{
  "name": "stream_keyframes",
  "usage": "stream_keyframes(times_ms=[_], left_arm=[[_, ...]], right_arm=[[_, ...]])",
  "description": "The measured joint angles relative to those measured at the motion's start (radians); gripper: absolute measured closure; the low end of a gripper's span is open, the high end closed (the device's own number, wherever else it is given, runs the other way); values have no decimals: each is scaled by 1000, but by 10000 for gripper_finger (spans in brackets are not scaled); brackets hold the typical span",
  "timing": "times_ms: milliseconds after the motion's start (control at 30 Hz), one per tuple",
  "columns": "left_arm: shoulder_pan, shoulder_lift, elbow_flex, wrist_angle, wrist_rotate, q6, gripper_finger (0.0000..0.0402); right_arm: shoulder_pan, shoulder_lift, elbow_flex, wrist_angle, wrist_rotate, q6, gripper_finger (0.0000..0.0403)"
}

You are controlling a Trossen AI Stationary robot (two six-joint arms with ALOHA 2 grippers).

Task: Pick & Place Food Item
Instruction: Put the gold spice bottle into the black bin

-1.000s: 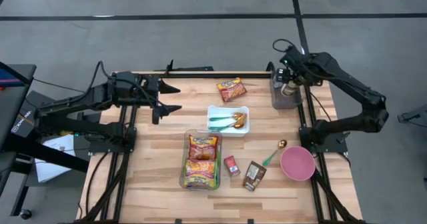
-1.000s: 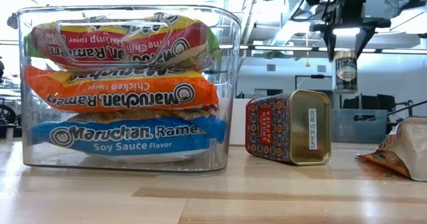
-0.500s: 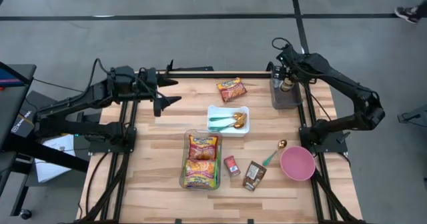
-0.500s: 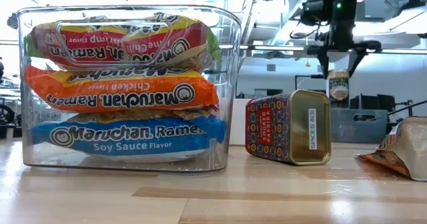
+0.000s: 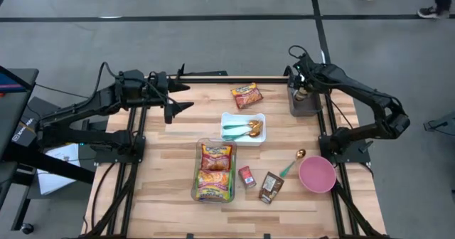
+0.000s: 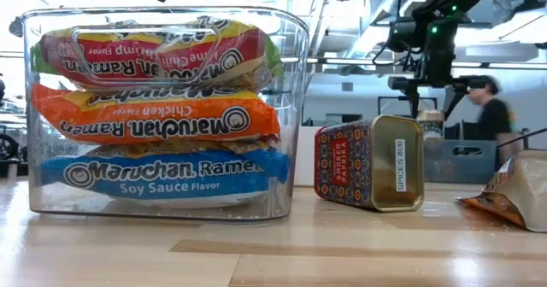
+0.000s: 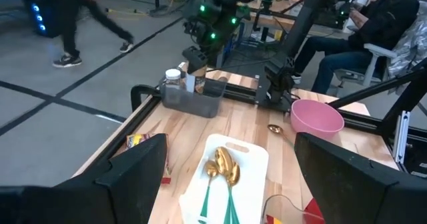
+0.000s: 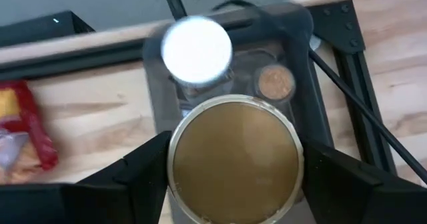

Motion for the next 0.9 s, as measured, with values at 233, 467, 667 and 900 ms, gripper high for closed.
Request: stream_keyframes(times_ms=[233, 467, 667, 900], left_arm=[[0, 11, 1, 7, 0, -3, 79], [0, 29, 0, 0, -1, -25, 79], [0, 43, 0, 36, 11, -28, 79], [0, 45, 0, 37, 12, -47, 79]], right_arm=[[-29, 1, -51, 49, -2, -6, 132], [-42, 1, -77, 95, -5, -3, 132], [-42, 60, -82, 94, -24, -37, 132], [-34, 78, -80, 138, -2, -46, 132]])
